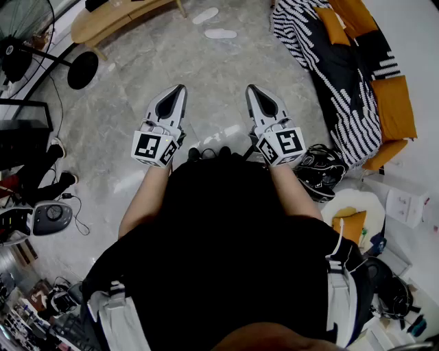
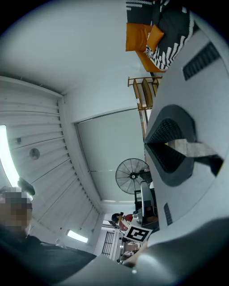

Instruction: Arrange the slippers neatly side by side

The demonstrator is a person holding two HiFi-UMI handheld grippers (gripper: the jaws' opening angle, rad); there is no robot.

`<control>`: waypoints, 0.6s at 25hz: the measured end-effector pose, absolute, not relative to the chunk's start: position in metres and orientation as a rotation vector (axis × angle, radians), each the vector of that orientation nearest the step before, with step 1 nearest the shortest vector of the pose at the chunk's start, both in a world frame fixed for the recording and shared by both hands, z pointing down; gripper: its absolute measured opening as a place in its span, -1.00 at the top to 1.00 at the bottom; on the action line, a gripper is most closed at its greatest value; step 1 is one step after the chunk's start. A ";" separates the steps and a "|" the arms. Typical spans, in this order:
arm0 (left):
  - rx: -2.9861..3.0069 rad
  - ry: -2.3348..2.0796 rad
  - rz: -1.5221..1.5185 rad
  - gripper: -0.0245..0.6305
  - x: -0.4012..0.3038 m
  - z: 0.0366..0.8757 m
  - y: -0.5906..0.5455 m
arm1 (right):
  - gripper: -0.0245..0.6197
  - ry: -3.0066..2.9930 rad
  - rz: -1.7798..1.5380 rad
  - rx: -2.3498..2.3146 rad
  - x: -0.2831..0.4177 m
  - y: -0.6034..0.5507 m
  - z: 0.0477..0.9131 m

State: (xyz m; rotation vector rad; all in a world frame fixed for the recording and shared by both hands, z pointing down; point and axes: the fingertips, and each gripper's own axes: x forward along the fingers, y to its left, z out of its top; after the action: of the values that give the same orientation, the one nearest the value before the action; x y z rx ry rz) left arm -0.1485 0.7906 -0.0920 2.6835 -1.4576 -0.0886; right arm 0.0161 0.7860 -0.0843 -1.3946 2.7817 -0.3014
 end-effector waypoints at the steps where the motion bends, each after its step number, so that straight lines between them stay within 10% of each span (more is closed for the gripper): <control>1: 2.685 -1.458 -0.088 0.88 -0.148 -0.093 0.790 | 0.83 2.784 -0.301 -1.392 0.016 0.786 -0.085; 15: 2.661 -1.481 -0.077 0.88 -0.114 -0.088 0.781 | 0.82 2.778 -0.230 -1.218 0.047 0.786 -0.090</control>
State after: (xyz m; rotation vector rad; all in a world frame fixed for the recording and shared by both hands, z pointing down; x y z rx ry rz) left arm -0.1140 0.7813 -0.0881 2.6613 -1.4812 -0.0774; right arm 0.0473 0.7859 -0.0903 -1.2184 2.7777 -0.2302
